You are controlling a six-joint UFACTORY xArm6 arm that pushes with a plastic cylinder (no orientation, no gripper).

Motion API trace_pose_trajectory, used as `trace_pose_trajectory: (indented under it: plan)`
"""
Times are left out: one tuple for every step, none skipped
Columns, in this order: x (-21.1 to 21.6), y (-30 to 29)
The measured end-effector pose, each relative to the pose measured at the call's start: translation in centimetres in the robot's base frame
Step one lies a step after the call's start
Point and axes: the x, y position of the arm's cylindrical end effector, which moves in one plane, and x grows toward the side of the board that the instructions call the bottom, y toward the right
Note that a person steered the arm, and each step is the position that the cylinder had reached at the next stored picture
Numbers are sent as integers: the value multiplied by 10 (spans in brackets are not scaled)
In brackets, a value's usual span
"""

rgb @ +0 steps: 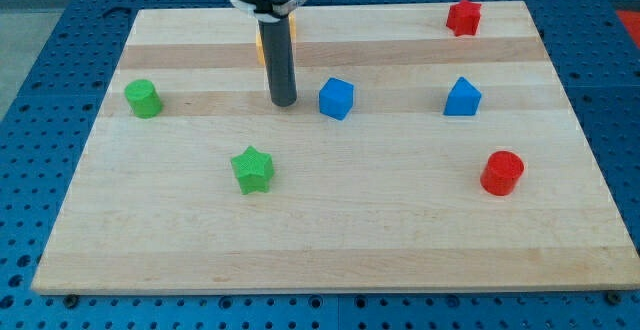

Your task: Move your arm towards the blue cube

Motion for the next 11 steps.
trace_pose_trajectory:
  plan:
    - [1, 0]
    - [6, 2]
    - [19, 2]
    - [24, 5]
    - [27, 15]
    - [28, 23]
    - [28, 32]
    - [28, 39]
    - [32, 44]
    - [45, 44]
    - [52, 44]
